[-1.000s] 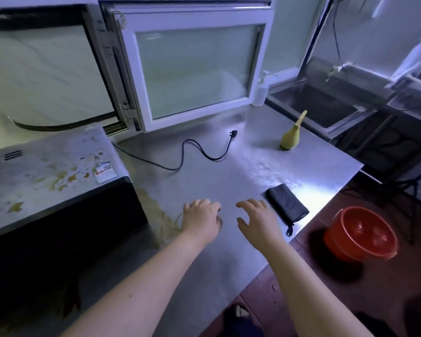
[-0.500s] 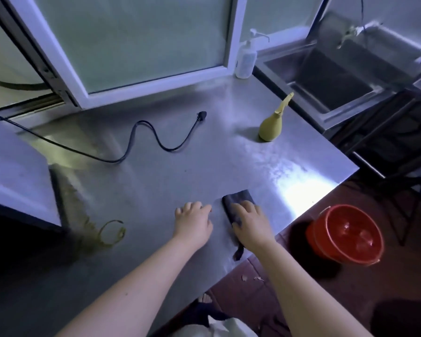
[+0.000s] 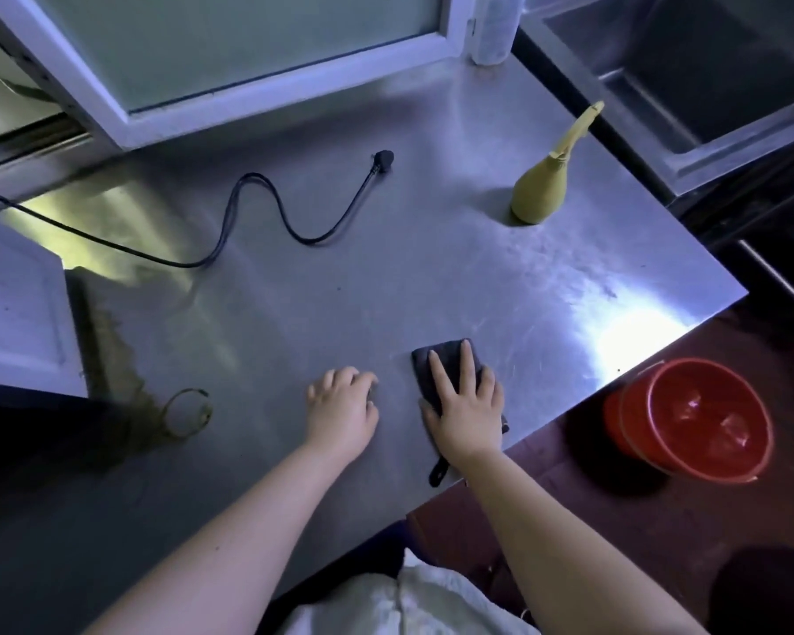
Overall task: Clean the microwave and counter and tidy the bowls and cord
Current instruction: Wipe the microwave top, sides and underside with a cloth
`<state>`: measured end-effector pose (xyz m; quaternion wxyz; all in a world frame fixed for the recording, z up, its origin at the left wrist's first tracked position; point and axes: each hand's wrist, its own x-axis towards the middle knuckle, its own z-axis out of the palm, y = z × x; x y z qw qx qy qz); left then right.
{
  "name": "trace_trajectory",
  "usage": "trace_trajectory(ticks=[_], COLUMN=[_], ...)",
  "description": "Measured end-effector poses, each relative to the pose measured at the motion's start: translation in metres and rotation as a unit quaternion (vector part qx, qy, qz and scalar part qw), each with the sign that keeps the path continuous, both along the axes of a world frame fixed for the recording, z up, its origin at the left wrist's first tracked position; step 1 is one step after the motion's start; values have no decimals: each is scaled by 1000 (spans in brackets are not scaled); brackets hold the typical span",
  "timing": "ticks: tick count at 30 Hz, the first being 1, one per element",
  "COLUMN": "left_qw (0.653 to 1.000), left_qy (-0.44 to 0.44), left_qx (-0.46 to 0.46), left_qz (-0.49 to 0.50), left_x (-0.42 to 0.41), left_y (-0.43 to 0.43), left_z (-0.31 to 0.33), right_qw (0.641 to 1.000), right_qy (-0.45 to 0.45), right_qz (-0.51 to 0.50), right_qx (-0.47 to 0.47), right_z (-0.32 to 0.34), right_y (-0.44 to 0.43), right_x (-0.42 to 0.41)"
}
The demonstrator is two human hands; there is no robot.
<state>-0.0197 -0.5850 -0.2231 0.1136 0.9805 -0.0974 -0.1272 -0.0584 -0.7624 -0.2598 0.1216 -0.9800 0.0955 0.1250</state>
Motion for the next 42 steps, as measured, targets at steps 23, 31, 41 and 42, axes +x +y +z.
trace_trajectory(ticks=[23,31,41,42], left_qw=[987,974,927,923], left_qy=[-142,-184,-285,-293], left_qx=[-42,-16,12,14], left_qz=[53,128,242,249], left_x=[-9,-21,-33,-35], left_y=[32,104,247,261], left_z=[39,83,174,183], right_qw=[998,974,914,908], right_qy=[-53,-167,-282,-292], right_qz=[44,131,264,272], right_qx=[4,78,122,126], right_z=[61,113,203,211], right_y=[27,109,248,264], right_x=[14,29,57,59])
